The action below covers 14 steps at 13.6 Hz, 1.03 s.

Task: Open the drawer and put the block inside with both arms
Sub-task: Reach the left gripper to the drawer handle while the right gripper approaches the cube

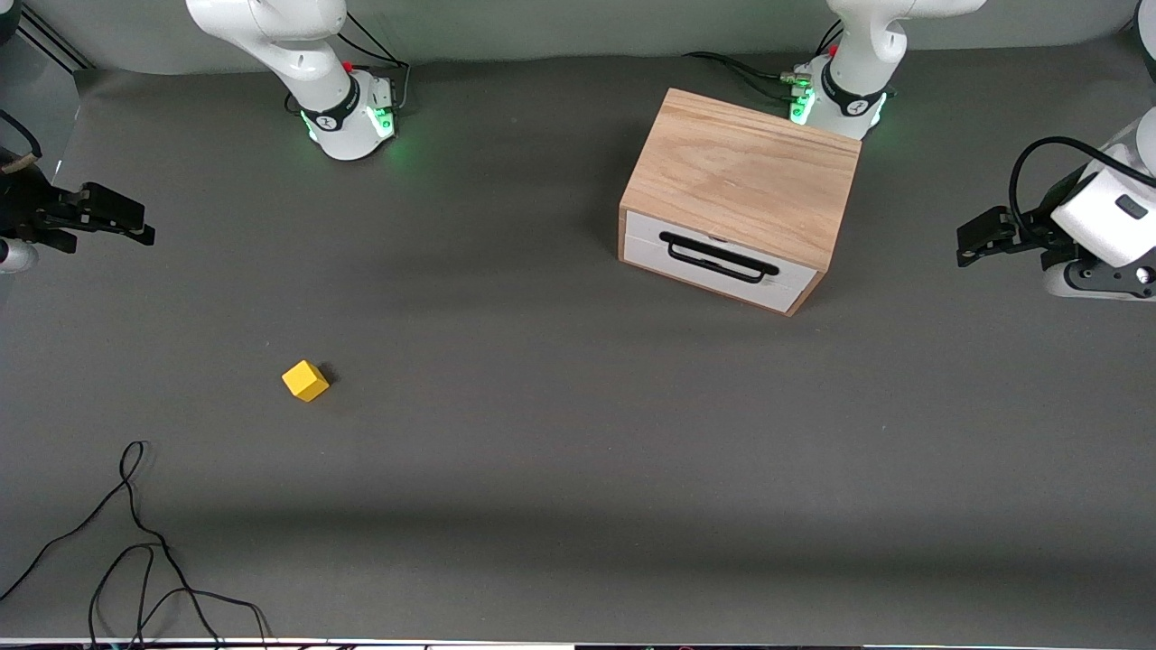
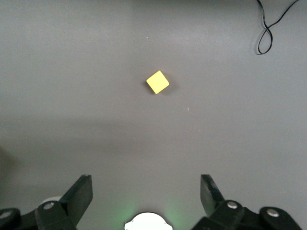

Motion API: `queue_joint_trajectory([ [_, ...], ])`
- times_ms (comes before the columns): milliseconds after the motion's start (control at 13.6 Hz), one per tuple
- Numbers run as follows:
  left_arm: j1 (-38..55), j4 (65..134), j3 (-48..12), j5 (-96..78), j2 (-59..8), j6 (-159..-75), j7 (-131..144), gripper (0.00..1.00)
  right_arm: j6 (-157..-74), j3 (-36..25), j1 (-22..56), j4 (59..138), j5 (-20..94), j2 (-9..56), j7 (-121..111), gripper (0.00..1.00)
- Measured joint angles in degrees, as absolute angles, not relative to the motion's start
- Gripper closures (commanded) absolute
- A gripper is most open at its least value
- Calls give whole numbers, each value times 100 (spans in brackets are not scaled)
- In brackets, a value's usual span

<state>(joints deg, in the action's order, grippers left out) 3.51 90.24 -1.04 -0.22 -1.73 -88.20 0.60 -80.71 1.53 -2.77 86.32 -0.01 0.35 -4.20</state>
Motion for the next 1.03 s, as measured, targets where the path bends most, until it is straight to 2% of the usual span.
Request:
queue_joint_trajectory([
  [664,403,9013,-193,-23,-153,-8784,439,0,-8062,153,-276,8633,-1,49,-420,0],
  [811,567,9004,-360,-24,-146,-8700,1335,0,-8053,153,-275,8633,-1,60,-420,0],
  [1033,813,8999,-932,-26,-143,-8684,3069,0,-8065,157,-274,8684,31,104,-420,0],
])
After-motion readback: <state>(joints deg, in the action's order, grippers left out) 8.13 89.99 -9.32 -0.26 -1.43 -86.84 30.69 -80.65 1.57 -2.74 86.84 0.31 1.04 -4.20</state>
